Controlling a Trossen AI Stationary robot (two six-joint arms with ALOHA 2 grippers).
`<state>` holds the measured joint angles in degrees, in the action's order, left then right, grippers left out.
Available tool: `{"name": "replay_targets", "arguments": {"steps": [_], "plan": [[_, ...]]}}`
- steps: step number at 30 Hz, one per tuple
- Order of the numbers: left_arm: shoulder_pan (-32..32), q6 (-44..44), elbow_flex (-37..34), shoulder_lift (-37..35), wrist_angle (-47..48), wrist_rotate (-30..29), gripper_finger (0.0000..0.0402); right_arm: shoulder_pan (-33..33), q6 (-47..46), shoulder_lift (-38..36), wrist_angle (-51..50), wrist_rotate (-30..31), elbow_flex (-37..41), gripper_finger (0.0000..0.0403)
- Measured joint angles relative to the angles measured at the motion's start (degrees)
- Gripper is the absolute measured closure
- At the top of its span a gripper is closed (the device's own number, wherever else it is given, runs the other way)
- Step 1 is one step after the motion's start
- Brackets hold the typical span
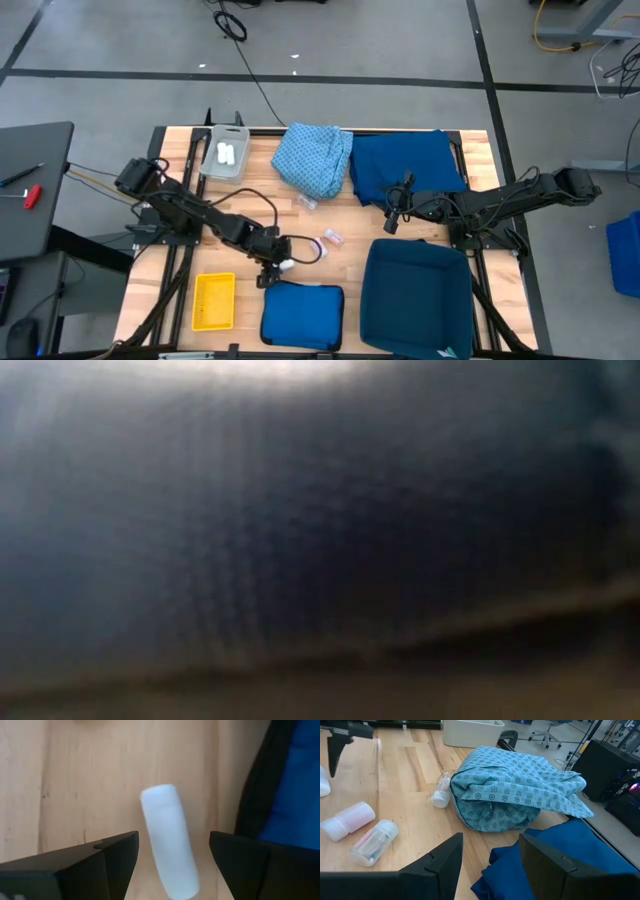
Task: Pick & place medical supplies in basket/bin
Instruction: Put the white rolled gauze into the gray bin
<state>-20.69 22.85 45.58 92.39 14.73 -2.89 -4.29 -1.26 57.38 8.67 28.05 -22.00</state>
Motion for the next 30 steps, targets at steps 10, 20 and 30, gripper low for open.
{"name": "replay_targets", "arguments": {"steps": [10,20,30], "plan": [[0.04,0.09,0.1,4.27,-3.93,2.9,0.0151,0.0,-0.74,0.01,-0.02,0.0,0.0,0.0202],[-0.3,-0.45,0.04,4.52,-4.02,-3.06,0.0236,-0.02,-2.37,0.01,-0.48,0.0,0.0,0.0202],[-1.14,-2.63,0.01,4.57,-3.23,-13.74,0.0362,-0.02,-2.59,0.01,-0.48,0.0,0.0,0.0202]]}}
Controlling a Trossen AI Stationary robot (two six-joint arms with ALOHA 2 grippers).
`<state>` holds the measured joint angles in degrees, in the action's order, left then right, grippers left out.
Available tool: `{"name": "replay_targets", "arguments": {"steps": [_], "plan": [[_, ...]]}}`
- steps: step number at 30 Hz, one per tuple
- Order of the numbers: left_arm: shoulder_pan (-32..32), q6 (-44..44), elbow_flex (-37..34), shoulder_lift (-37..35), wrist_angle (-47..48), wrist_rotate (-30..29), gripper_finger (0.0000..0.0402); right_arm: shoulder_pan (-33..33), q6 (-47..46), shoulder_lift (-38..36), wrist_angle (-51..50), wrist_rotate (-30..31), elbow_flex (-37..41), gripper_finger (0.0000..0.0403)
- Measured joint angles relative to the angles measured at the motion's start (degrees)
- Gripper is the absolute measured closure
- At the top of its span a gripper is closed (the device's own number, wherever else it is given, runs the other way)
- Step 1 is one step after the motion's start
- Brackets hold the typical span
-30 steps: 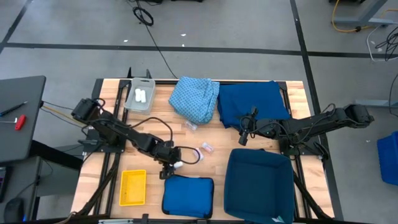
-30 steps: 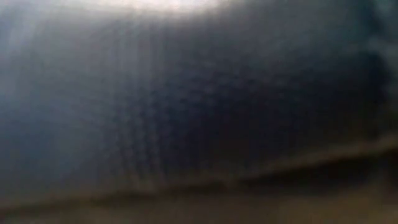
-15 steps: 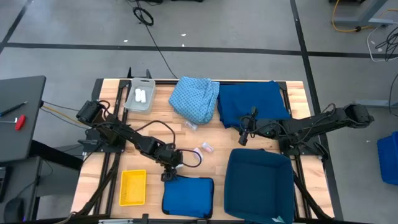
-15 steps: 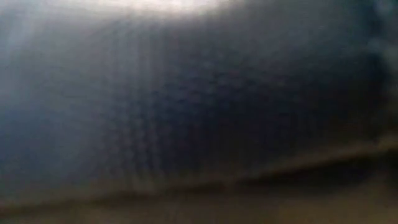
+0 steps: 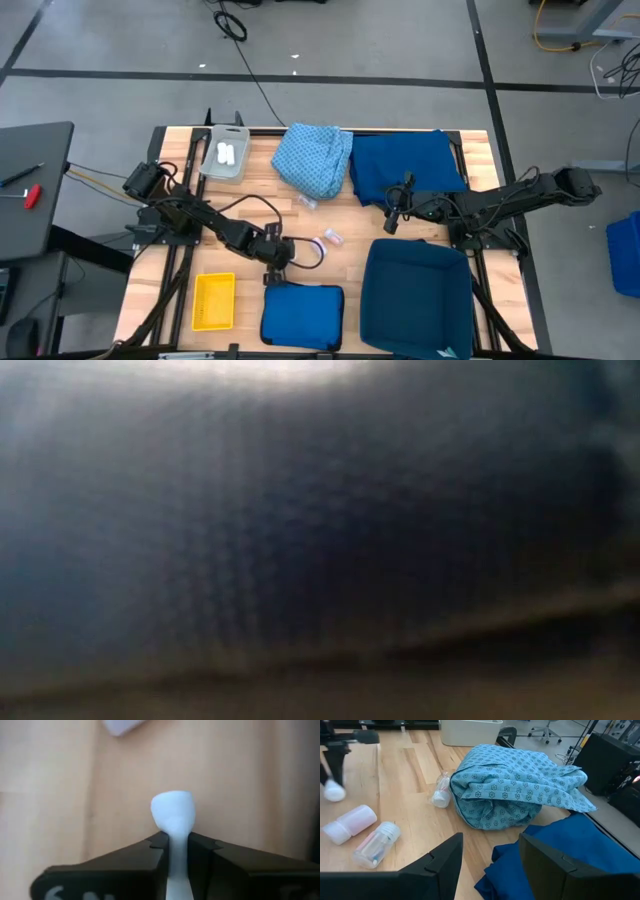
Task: Pick & place medical supplies in basket/bin
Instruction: Put the white rolled gauze into the gray bin
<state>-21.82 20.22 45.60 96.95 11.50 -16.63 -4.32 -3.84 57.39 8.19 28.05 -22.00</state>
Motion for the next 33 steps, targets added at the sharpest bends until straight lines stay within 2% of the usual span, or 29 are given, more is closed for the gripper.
{"name": "replay_targets", "arguments": {"steps": [5,8,11,17,25,29,33], "plan": [[-0.37,-2.21,-0.08,0.04,-0.91,-4.32,0.0362,0.0,0.01,0.0,-0.24,0.0,0.0,0.0202],[-0.35,-5.11,-0.7,0.04,-6.77,-4.63,0.0362,0.0,0.03,0.0,-0.33,0.0,0.0,0.0202],[-0.35,-9.57,-3.12,0.04,-18.19,-4.64,0.0362,0.0,0.04,0.0,-0.33,0.0,0.0,0.0202],[0.3,-19.0,-10.84,0.04,-47.72,-4.41,0.0362,0.0,0.18,0.0,-0.35,0.0,0.0,0.0202],[3.64,-24.35,-22.63,0.01,-86.4,-1.35,0.0362,0.0,0.16,0.0,-0.37,0.0,0.0,0.0202],[5.37,-25.61,-26.76,0.01,-96.32,-1.43,0.0362,0.0,0.11,0.0,-0.46,0.0,0.0,0.0202],[6.89,-25.63,-28.19,-0.01,-98.55,-3.33,0.0362,0.0,0.0,0.0,-0.87,-0.02,0.0,0.0202]]}}
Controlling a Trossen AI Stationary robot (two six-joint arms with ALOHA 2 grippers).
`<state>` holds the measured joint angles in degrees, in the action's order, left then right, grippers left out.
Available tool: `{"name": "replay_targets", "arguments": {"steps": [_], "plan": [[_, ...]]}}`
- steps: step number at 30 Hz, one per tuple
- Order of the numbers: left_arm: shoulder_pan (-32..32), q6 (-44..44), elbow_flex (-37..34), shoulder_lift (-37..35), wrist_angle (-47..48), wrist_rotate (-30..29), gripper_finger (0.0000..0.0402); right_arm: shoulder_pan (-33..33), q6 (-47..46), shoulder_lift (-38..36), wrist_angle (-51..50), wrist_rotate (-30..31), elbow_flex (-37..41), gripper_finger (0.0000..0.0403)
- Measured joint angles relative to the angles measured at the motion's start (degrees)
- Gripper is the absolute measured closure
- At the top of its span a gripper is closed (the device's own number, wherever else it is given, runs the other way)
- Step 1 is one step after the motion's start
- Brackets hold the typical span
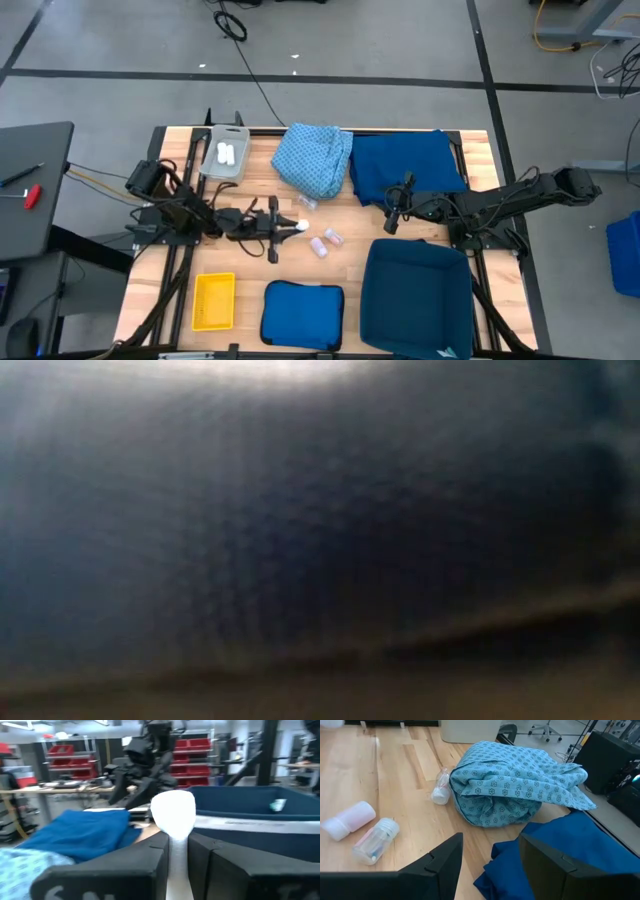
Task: Pick & place medical supplies in basket/bin
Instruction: Put the white rolled gauze into the gray bin
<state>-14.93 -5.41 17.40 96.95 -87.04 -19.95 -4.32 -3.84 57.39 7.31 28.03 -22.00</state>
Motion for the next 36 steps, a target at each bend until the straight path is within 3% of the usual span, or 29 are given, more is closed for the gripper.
{"name": "replay_targets", "arguments": {"steps": [4,12,22,26,36], "plan": [[0.78,-0.06,-0.13,0.0,0.26,-6.0,0.0362,0.0,-0.31,0.0,-0.53,0.0,0.0,0.0202],[1.14,-2.34,-0.13,-0.04,0.23,-31.48,0.0362,0.0,-0.44,0.0,-0.66,0.02,0.0,0.0202],[5.42,-2.9,-0.13,-0.07,0.24,-54.07,0.0362,0.0,-1.83,0.0,-1.6,0.02,0.0,0.0202],[8.63,-6.34,-0.1,-0.07,0.22,-57.55,0.0362,0.0,-1.85,0.0,-1.6,0.02,0.0,0.0202],[19.21,-10.42,-1.02,-0.07,-0.09,-58.06,0.0362,0.02,-1.87,0.0,-1.66,0.02,0.0,0.0202]]}}
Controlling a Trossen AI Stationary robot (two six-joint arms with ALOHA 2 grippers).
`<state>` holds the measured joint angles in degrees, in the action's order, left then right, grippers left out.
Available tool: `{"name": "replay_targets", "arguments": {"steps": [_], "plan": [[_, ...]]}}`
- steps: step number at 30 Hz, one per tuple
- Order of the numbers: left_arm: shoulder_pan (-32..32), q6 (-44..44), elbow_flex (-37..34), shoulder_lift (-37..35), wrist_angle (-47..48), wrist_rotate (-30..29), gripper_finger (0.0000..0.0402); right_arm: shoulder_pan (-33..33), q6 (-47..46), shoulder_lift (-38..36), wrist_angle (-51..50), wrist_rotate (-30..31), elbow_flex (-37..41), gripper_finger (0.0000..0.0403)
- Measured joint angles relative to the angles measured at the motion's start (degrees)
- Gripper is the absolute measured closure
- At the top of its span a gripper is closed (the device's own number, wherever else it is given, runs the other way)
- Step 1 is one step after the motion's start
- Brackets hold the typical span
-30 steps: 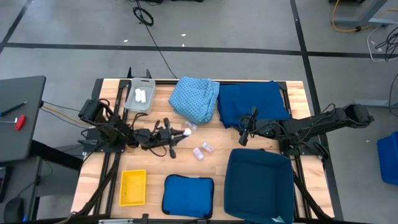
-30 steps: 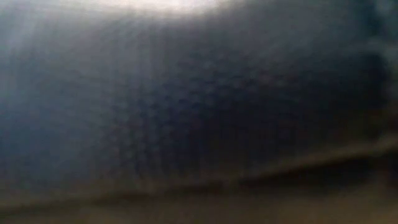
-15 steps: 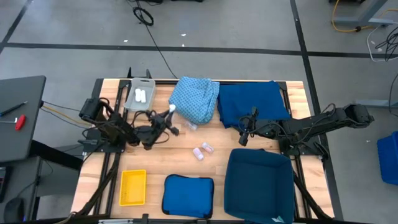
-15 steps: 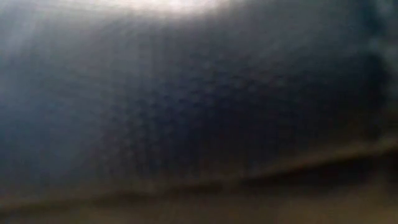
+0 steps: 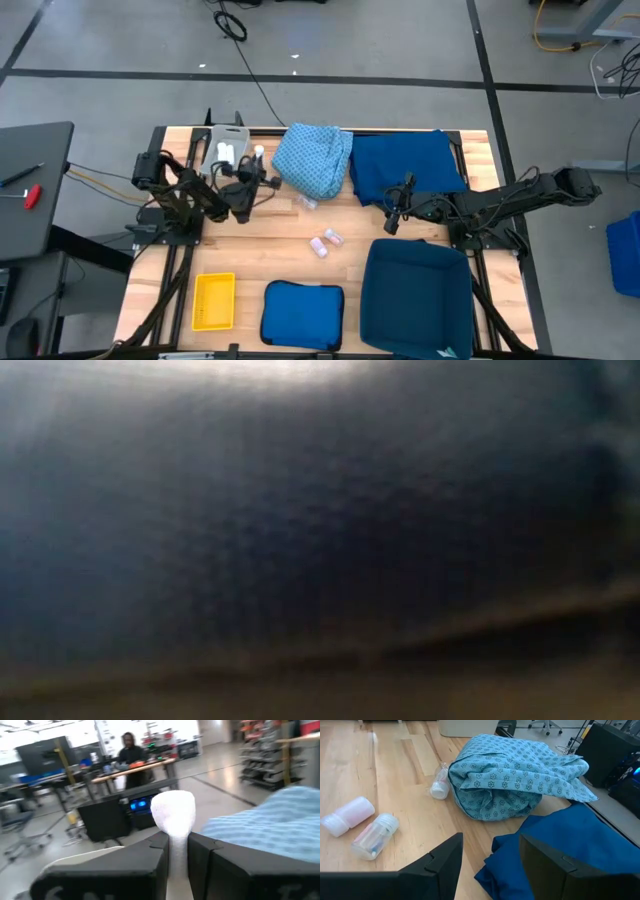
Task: Pick & place medical supplies in basket/bin
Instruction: Put the white rolled gauze into the gray bin
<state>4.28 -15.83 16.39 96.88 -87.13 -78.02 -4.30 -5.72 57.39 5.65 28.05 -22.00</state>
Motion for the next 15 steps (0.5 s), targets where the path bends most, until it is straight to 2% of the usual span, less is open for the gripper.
{"name": "replay_targets", "arguments": {"steps": [8,15], "plan": [[8.65,-2.51,-1.33,0.0,-0.07,-0.98,0.0362,-0.02,-0.04,0.0,-0.87,0.0,0.0,0.0202],[13.55,-3.88,-4.01,0.0,-0.06,-2.84,0.0362,0.0,-0.9,0.0,-1.8,-0.01,0.0,0.0202]]}}
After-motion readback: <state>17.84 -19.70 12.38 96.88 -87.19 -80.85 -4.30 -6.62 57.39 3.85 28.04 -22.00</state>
